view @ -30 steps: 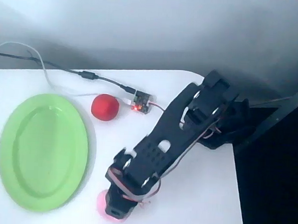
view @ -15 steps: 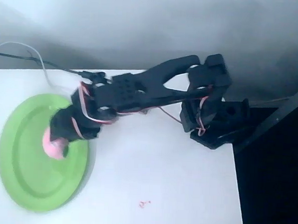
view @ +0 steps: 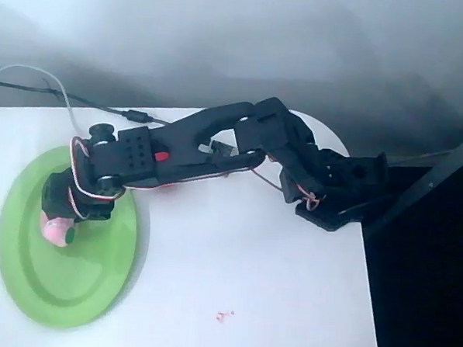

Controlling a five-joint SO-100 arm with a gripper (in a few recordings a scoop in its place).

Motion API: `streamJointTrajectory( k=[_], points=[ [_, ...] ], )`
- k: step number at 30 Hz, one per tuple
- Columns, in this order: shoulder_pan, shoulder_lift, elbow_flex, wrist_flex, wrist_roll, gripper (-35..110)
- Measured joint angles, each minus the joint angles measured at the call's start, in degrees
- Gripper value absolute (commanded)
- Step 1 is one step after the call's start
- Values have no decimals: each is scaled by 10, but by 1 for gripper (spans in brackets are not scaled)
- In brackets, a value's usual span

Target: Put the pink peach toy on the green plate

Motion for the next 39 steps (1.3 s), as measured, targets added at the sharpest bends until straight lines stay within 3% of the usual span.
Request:
streamJointTrajectory(
  k=[2, 4, 5, 10, 32, 39],
  points=[
    [-2, -4, 0, 0, 0, 5],
    [-3, -13, 0, 0, 0, 37],
    [-4, -13, 0, 0, -1, 44],
    [-4, -13, -7, -6, -1, 58],
    [-4, -12, -92, -6, 2, 59],
    [5, 154, 20, -10, 0, 34]
  ],
)
